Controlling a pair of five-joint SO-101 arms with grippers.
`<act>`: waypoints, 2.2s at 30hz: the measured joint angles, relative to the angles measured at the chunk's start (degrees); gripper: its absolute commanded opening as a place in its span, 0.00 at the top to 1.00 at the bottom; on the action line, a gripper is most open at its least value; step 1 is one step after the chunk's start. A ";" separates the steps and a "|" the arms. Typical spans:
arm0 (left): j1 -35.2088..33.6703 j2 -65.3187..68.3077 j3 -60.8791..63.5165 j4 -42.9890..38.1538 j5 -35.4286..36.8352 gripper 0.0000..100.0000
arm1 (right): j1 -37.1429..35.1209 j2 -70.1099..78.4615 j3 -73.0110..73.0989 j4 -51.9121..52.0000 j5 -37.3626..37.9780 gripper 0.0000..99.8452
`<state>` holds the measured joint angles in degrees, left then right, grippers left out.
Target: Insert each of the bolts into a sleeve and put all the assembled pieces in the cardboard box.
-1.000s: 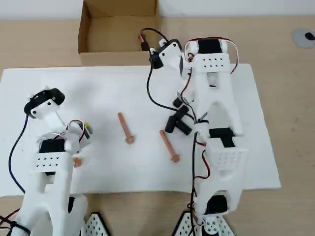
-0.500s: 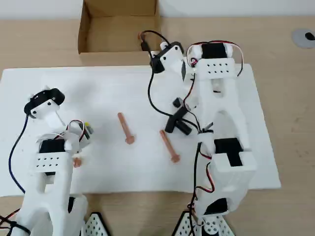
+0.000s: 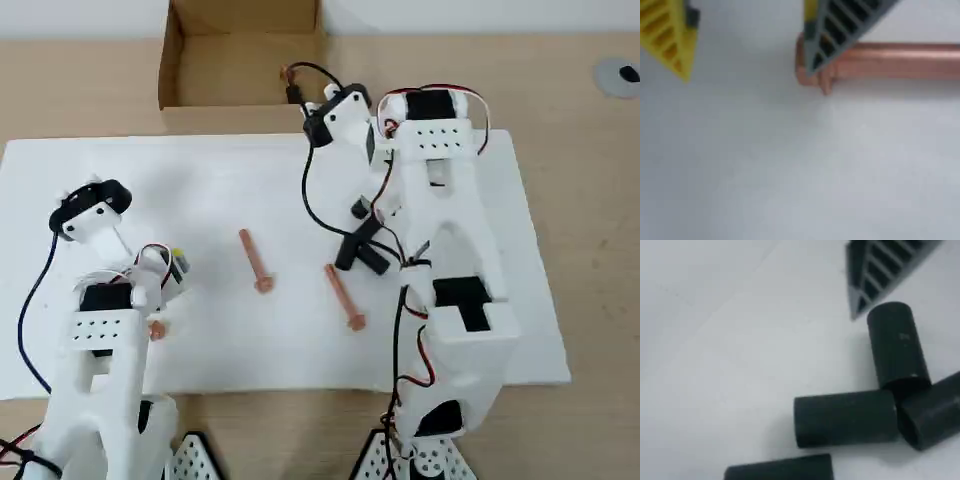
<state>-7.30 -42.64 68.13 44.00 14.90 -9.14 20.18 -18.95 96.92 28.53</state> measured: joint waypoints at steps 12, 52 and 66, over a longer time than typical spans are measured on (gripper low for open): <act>0.00 0.00 0.00 0.00 0.00 0.84 | -2.29 0.00 0.09 0.00 0.70 0.63; -0.26 0.26 0.00 -0.09 0.00 0.84 | -2.37 24.79 -16.00 4.75 12.84 0.63; -0.26 0.09 0.00 -0.09 0.00 0.84 | -7.91 14.07 -11.16 4.75 13.45 0.63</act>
<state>-7.56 -42.55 68.13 43.91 14.90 -17.05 34.24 -30.11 101.67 41.98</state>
